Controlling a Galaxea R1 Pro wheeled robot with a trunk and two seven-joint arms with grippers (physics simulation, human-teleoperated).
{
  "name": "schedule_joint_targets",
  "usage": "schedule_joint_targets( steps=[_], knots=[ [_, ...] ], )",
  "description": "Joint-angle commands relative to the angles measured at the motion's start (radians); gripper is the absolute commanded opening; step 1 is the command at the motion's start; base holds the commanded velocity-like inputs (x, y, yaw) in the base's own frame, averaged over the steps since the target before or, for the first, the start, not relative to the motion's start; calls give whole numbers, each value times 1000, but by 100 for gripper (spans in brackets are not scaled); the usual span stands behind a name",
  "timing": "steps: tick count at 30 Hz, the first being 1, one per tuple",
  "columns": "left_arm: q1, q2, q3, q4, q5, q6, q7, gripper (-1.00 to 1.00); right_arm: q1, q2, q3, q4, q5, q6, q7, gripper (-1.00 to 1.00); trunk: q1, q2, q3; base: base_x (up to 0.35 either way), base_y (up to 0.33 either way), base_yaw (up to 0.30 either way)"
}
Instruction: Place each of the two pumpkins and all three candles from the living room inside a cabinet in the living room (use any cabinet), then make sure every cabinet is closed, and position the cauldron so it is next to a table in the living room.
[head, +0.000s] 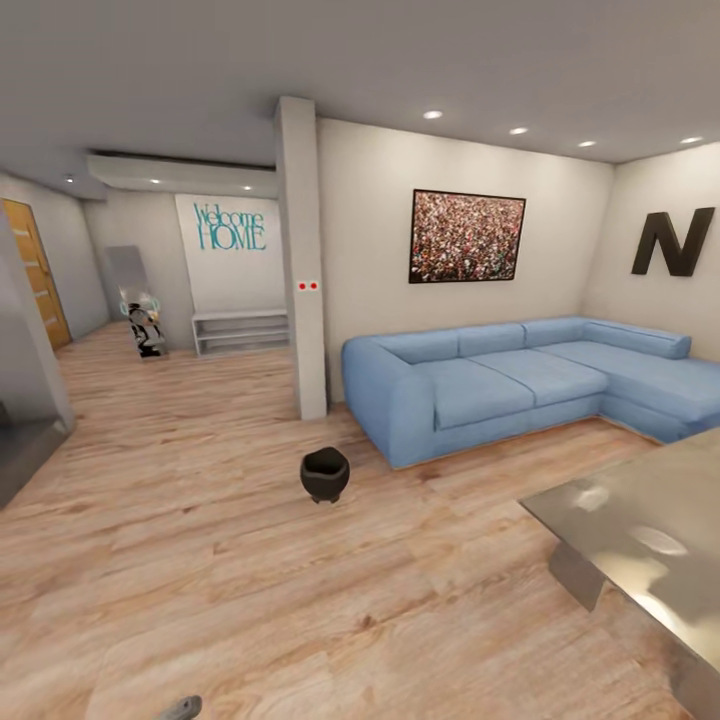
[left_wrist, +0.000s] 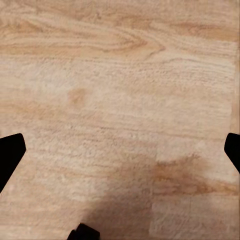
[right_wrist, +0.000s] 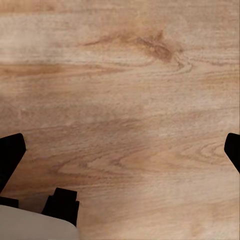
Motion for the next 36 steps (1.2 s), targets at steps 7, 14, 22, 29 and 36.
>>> schedule_joint_targets(
  steps=[7,14,22,29,36],
  knots=[
    [-1,0,-8,2,6,-3,0,100,-1,2,7,2,-11,1,5,100,0,-1,-1,197,246,0],
    [-1,-1,-8,2,6,-3,0,100,-1,2,7,2,-10,1,6,100,0,-1,-1,197,246,0],
    [-1,0,-8,2,6,-3,0,100,-1,2,7,2,-10,1,6,100,0,-1,-1,230,240,0],
    [-1,0,-8,2,6,-3,0,100,-1,1,7,2,-11,1,6,100,0,-1,-1,267,230,0],
    [-1,-1,-8,2,6,-3,0,100,-1,1,7,2,-10,1,6,100,0,-1,-1,270,230,0]
  ],
)
